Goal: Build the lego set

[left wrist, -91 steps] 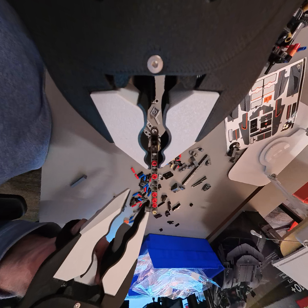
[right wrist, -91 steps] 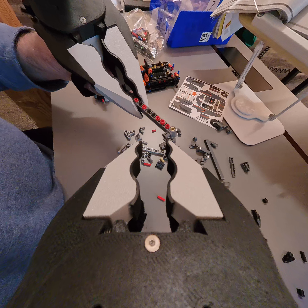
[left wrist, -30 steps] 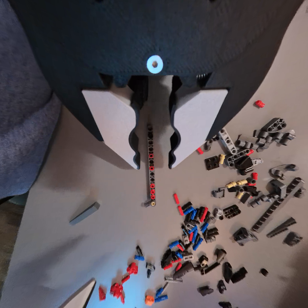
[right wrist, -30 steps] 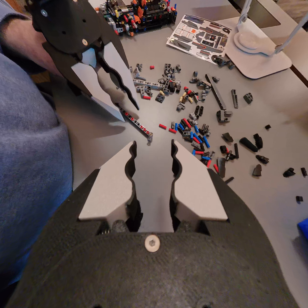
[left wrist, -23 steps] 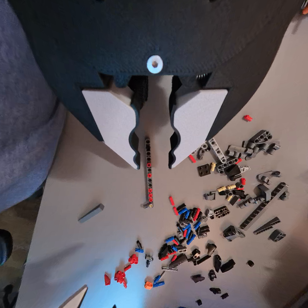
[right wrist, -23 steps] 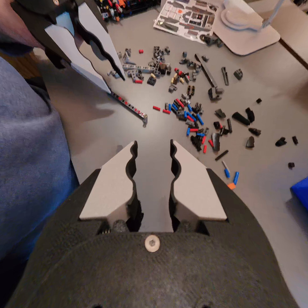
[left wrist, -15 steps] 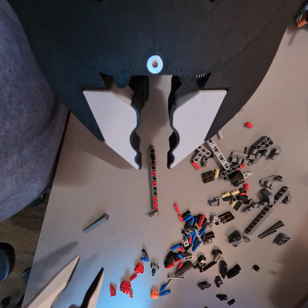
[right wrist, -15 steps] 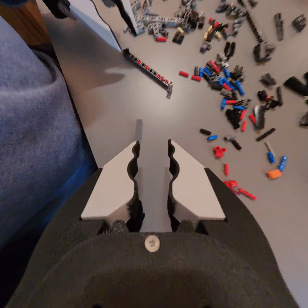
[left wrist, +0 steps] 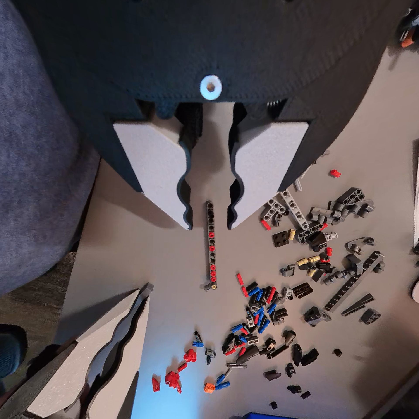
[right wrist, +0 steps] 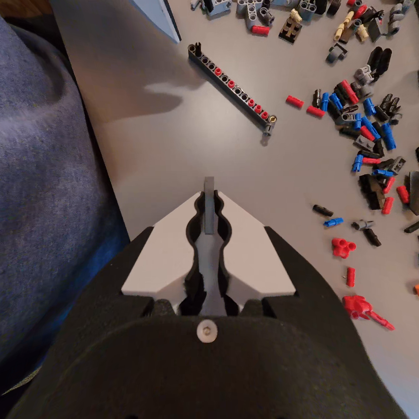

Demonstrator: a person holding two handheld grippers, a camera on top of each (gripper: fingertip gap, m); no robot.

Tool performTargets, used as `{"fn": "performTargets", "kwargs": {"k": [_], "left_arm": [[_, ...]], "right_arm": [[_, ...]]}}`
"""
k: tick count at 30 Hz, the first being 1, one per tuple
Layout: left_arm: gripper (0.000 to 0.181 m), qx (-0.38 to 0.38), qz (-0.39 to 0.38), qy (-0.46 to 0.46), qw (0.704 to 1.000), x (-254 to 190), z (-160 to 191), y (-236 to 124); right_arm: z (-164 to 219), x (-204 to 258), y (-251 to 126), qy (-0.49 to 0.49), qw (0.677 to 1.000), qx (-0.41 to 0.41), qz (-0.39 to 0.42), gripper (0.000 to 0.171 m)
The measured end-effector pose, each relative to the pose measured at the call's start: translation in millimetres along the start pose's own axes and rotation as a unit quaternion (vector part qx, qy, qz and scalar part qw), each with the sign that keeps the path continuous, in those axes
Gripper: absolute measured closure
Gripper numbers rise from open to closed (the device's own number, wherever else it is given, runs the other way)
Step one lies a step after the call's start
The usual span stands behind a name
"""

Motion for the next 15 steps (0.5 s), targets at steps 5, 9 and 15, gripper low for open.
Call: {"fn": "performTargets", "kwargs": {"k": [5,9,15], "left_arm": [[0.153,-0.005,-0.002,-0.005,1.0,3.4,0.2,-0.6],[0.151,-0.014,-0.012,0.0,1.0,7.0,-2.8,-3.0],[0.151,-0.019,-0.047,0.0,0.999,26.6,-8.8,-8.6]], "right_arm": [[-4.0,-4.3,-0.7,-0.011,1.0,-0.01,-0.009,0.166],[-9.9,-9.1,-5.0,-0.021,0.999,-0.029,-0.02,0.166],[-16.3,-19.0,-11.8,-0.028,0.997,-0.059,-0.03,0.166]]}}
Point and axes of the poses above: each gripper's, where its closed fingertips meet, y out along the fingers, z out of its underside, x = y × z across the jaws, the point moved 10 cm from there along -y, back along the fingers, and after that the axes turned 14 degrees about -z, right-handed, at the moved point
